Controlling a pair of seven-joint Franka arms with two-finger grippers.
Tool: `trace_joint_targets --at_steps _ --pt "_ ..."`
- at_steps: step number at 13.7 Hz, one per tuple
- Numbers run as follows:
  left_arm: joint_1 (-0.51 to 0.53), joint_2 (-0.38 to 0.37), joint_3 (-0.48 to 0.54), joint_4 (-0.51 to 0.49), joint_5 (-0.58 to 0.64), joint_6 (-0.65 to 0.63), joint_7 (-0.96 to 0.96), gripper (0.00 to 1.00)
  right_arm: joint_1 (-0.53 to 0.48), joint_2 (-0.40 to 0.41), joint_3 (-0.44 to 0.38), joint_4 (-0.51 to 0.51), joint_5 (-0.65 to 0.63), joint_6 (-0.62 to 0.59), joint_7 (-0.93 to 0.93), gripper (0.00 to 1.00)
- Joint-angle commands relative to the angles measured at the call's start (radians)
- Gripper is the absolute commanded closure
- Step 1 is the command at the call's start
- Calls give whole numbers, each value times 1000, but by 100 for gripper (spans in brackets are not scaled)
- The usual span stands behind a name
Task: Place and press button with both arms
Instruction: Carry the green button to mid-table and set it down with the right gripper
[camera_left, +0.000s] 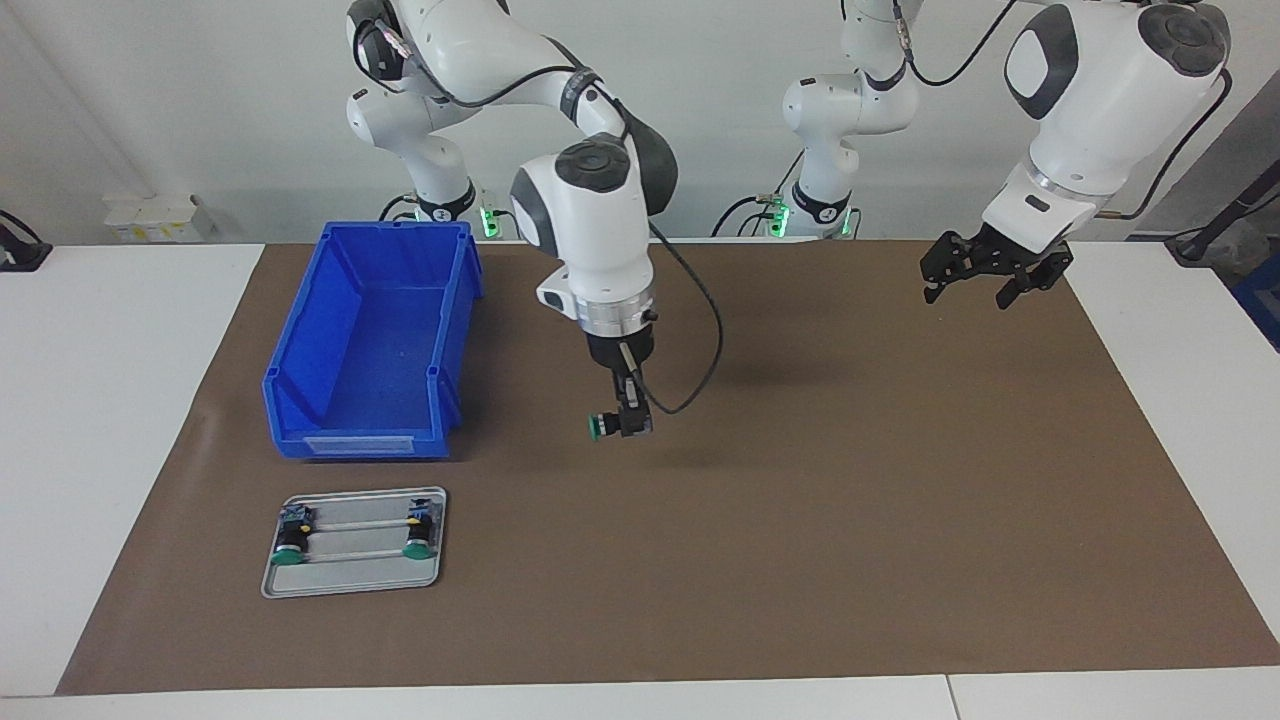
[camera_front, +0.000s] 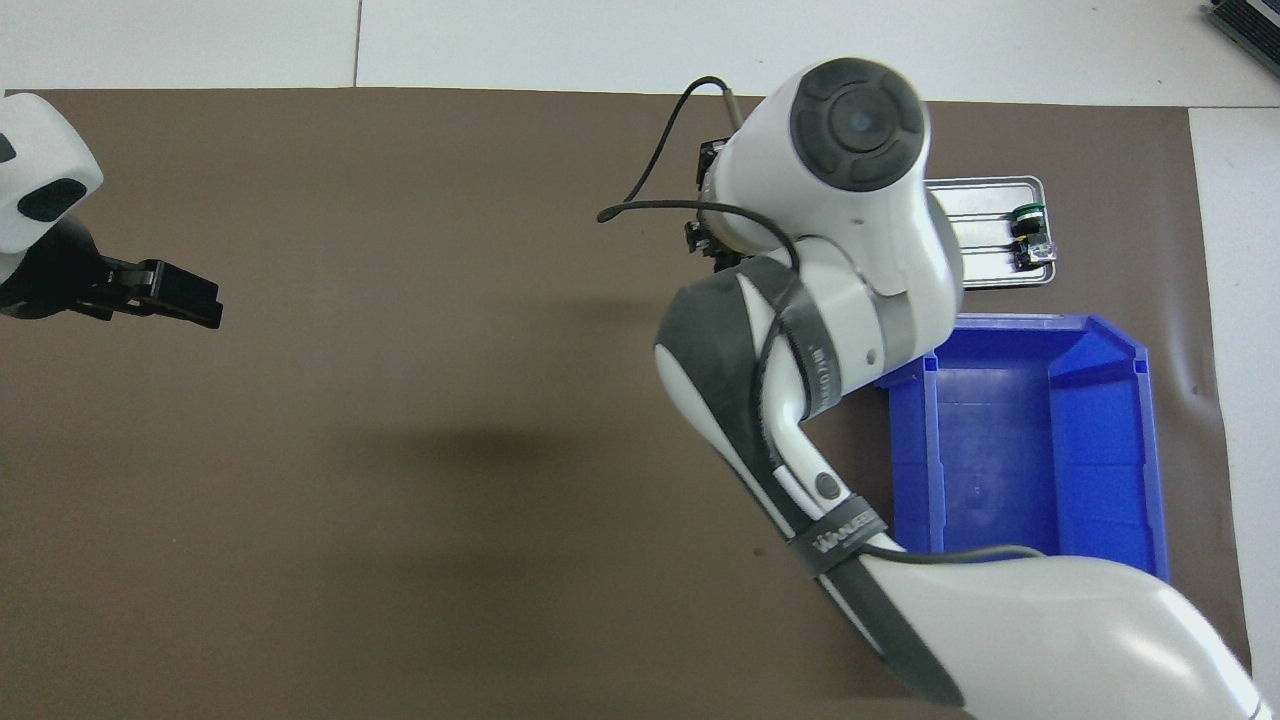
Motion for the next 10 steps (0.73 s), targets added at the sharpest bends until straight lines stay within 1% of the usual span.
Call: trace_joint_targets --at_steps 1,2,3,4,6,10 --pt "9 -29 -4 -32 -2 2 2 0 65 78 4 -1 -49 45 159 100" --pt "9 -29 -4 -32 -2 2 2 0 91 104 6 0 -71 69 229 100" --pt "9 -29 -4 -32 -2 2 2 0 100 112 6 0 -74 109 280 100" --pt "9 -29 -4 -32 -2 2 2 0 111 112 6 -7 -73 120 299 100" --pt "9 -29 -4 -32 -2 2 2 0 168 126 6 -39 -74 126 316 100" --pt "9 -29 -4 -32 -2 2 2 0 192 123 6 -95 -76 187 359 100"
